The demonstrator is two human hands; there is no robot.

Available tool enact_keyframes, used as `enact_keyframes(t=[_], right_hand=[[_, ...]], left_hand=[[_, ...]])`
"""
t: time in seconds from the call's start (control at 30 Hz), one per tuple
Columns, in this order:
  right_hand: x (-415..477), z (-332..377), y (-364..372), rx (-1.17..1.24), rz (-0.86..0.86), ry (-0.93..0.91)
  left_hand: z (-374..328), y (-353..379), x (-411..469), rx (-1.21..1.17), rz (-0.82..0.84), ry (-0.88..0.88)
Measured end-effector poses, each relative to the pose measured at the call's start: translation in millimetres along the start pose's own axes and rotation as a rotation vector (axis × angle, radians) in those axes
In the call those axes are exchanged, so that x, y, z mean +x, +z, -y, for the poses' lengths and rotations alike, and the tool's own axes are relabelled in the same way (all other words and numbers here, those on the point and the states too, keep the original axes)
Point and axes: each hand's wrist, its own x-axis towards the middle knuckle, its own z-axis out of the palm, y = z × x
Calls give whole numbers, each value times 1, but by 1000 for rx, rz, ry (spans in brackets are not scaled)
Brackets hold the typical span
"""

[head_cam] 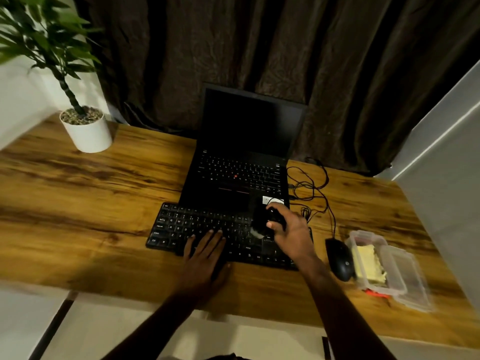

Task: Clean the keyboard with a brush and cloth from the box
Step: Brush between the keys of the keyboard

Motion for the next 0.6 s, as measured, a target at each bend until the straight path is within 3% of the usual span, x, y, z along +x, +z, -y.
enact_keyframes(t=[0.13,0.3,0.6], right_hand=[[2,-8,-6,-44,-57,-7],[-3,-6,6,3,42,-98],[12,-31,-31,-50,-52,-3]], left_hand=[[-1,0,1,14,-12,-1],[-1,0,1,3,-38,2],[0,3,-1,3,-98,21]])
